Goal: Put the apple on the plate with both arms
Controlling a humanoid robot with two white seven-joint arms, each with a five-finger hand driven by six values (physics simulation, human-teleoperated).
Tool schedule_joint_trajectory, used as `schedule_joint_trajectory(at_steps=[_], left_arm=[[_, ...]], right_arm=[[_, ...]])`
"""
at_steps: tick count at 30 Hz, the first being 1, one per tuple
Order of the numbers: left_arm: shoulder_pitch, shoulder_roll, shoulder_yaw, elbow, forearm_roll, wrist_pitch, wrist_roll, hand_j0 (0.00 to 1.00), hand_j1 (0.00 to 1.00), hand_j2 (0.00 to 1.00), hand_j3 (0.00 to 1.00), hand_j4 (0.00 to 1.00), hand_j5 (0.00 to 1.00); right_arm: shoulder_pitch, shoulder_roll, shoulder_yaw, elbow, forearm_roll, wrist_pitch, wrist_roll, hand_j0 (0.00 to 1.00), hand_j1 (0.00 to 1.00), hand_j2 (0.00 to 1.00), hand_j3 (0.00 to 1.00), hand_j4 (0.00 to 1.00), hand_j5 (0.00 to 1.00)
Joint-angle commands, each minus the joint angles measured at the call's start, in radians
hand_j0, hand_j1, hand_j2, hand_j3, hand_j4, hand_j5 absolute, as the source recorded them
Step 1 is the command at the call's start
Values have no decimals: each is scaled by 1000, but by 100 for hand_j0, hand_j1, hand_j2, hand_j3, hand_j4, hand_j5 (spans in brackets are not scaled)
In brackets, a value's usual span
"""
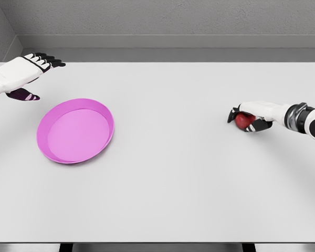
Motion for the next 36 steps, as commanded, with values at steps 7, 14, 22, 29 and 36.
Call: schedule_joint_trajectory(at_steps=[7,14,22,29,36], left_arm=[[0,1,1,0,6,0,1,100,100,100,100,100,100],[0,1,3,2,5,0,1,100,100,100,100,100,100],[0,3,3,2,6,0,1,100,100,100,100,100,100],[0,4,3,2,6,0,1,100,100,100,100,100,100],[0,6,3,2,6,0,1,100,100,100,100,100,100]], right_arm=[[-3,-2,-6,-29,0,0,10,50,50,50,50,50,50],[-14,-9,-15,-85,6,0,38,48,48,48,48,48,48],[-20,-4,-49,-150,6,-3,70,48,48,48,48,48,48],[-18,2,-50,-208,5,-12,70,46,46,46,46,46,46],[-18,60,-46,-217,4,-52,70,46,46,46,46,46,46]])
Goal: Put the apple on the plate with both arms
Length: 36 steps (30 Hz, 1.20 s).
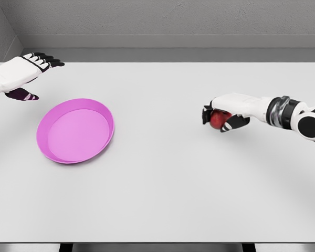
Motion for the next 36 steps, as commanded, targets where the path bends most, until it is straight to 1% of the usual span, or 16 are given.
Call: schedule_joint_trajectory(at_steps=[1,2,3,6,9,16,19,24,28,29,30,31,36], left_arm=[[0,0,1,0,6,0,1,100,100,100,100,100,100],[0,2,1,0,6,0,1,100,100,100,100,100,100],[0,0,1,-1,6,0,1,100,100,100,100,100,100],[0,0,1,0,6,0,1,100,100,100,100,100,100],[0,0,1,0,6,0,1,100,100,100,100,100,100],[0,-1,1,0,5,0,1,100,100,100,100,100,100],[0,-1,1,0,6,0,1,100,100,100,100,100,100],[0,-1,1,0,6,0,1,100,100,100,100,100,100],[0,-1,1,0,6,0,1,100,100,100,100,100,100],[0,-1,1,0,6,0,1,100,100,100,100,100,100],[0,-1,1,0,5,0,1,100,100,100,100,100,100],[0,-1,1,0,6,0,1,100,100,100,100,100,100],[0,-1,1,0,6,0,1,100,100,100,100,100,100]], right_arm=[[0,25,1,-3,-2,-17,-1,46,46,46,46,46,46],[0,36,1,-3,-2,-46,-1,46,46,46,46,46,46],[0,45,2,-3,-2,-57,-1,46,46,46,46,46,46],[-2,62,7,-3,-4,-164,-1,46,46,46,46,46,46],[-2,71,8,-3,-4,-246,-1,46,46,46,46,46,46],[-2,119,10,-3,-4,-259,-1,46,46,46,46,46,46],[-8,156,13,-3,-4,-259,-1,46,46,46,46,46,46],[-26,179,36,-3,-4,-259,-1,47,47,47,47,47,47],[-28,180,39,-3,-4,-258,-1,48,48,48,48,48,48],[-28,180,39,-3,-4,-255,-1,51,51,51,51,51,51],[-28,180,37,-3,-5,-242,-1,98,98,98,98,98,98],[-26,179,37,-3,-5,-244,-1,100,100,100,100,100,100],[-26,177,33,-3,-2,-246,-1,100,100,100,100,100,100]])
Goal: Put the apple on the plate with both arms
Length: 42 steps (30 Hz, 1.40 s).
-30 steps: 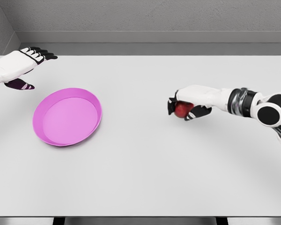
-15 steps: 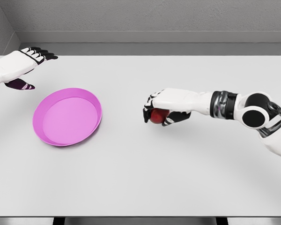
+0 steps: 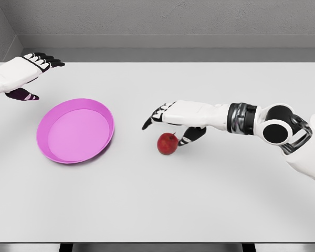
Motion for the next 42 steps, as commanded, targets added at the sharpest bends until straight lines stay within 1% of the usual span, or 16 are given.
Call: schedule_joint_trajectory(at_steps=[1,4,6,8,10,12,14,16,18,21,24,27,29,33,39,42], left_arm=[[0,1,1,0,7,0,1,100,100,100,100,100,100],[0,1,3,0,7,0,1,100,100,100,100,100,100],[0,1,4,0,7,0,1,100,100,100,100,100,100],[0,1,6,0,8,0,1,100,100,100,100,100,100],[0,-1,7,3,19,0,8,100,100,100,100,100,100],[5,-2,14,1,19,0,7,100,100,100,100,100,100],[3,-2,7,-2,16,0,1,100,100,100,100,100,100],[0,-28,0,-6,10,0,-1,100,100,100,100,100,100],[2,-47,0,-109,13,0,-105,100,100,100,100,100,100],[0,-77,-23,-209,15,0,-160,100,100,100,100,100,100],[-9,-111,-63,-287,10,0,-167,100,100,100,100,100,100],[-14,-158,-65,-313,11,0,-248,100,100,100,100,100,100],[-14,-185,-91,-345,10,0,-314,100,100,100,100,100,100],[-57,-205,-194,-402,7,0,-360,100,100,100,100,100,100],[-107,-246,-264,-408,7,0,-455,100,100,100,100,100,100],[-132,-255,-310,-413,1,0,-460,100,100,100,100,100,100]], right_arm=[[-2,-5,-8,0,-2,-1,0,100,100,100,100,100,100],[2,-74,-103,0,0,-21,0,100,100,100,100,100,100],[21,-136,-246,0,-3,-82,0,100,100,100,100,100,100],[43,-225,-336,0,-5,-105,0,100,100,100,100,100,100],[117,-298,-452,0,-7,-146,0,100,100,100,100,100,100],[163,-313,-533,10,-7,-202,0,100,100,100,100,100,100],[258,-310,-629,18,-5,-245,0,100,100,100,100,100,100],[287,-305,-639,20,-5,-284,0,100,100,100,100,100,100],[318,-299,-643,20,-10,-361,0,100,100,100,100,100,100],[342,-301,-643,44,-10,-354,0,100,100,100,100,100,100],[347,-302,-642,46,-10,-354,0,100,100,100,100,100,100],[347,-302,-642,44,-10,-354,0,100,100,100,100,100,100],[347,-302,-642,44,-10,-354,0,100,100,100,100,100,100],[348,-302,-642,44,-10,-354,0,100,100,100,100,100,100],[357,-302,-643,46,-10,-354,0,100,100,100,100,100,100],[357,-302,-643,44,-10,-354,0,100,100,100,100,100,100]])
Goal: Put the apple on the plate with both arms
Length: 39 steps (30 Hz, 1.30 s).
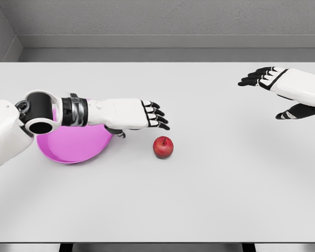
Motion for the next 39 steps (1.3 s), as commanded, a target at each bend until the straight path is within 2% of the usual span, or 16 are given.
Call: schedule_joint_trajectory(at_steps=[1,3,8,11,14,18,24,32,37,38,39], left_arm=[[-2,-22,-39,-2,0,2,-14,100,100,100,100,100,100],[-34,-37,-80,2,0,2,-13,100,100,100,100,100,100],[-41,-71,-80,8,1,2,-10,100,100,100,100,100,100],[-41,-79,-82,14,0,2,-10,100,100,100,100,100,100],[-41,-97,-82,62,-8,2,-13,100,100,100,100,100,100],[-38,-116,-82,62,-71,2,-13,100,100,100,100,100,100],[-28,-114,-82,59,-71,2,-14,100,100,100,100,100,100],[-31,-151,-142,62,-81,2,-17,100,100,100,100,100,100],[-35,-151,-145,62,-88,2,-42,100,100,100,100,100,100],[-35,-151,-145,62,-92,2,-42,98,98,98,98,98,98],[-37,-151,-145,62,-92,2,-44,92,92,92,92,92,92]], right_arm=[[0,-1,0,-1,-5,3,-1,100,100,100,100,100,100],[0,-1,0,-1,-5,3,-1,100,100,100,100,100,100],[0,-1,0,-1,-5,3,-1,100,100,100,100,100,100],[0,-1,0,-1,-5,3,-1,100,100,100,100,100,100],[3,-1,0,-1,-5,3,-1,100,100,100,100,100,100],[3,-1,0,-1,-5,3,-1,100,100,100,100,100,100],[5,-1,0,-1,-5,3,-1,100,100,100,100,100,100],[5,-1,0,-2,-5,3,-1,100,100,100,100,100,100],[5,1,0,-2,-5,3,-1,100,100,100,100,100,100],[5,1,0,-2,-5,3,-1,100,100,100,100,100,100],[5,1,0,-2,-5,3,-1,100,100,100,100,100,100]])
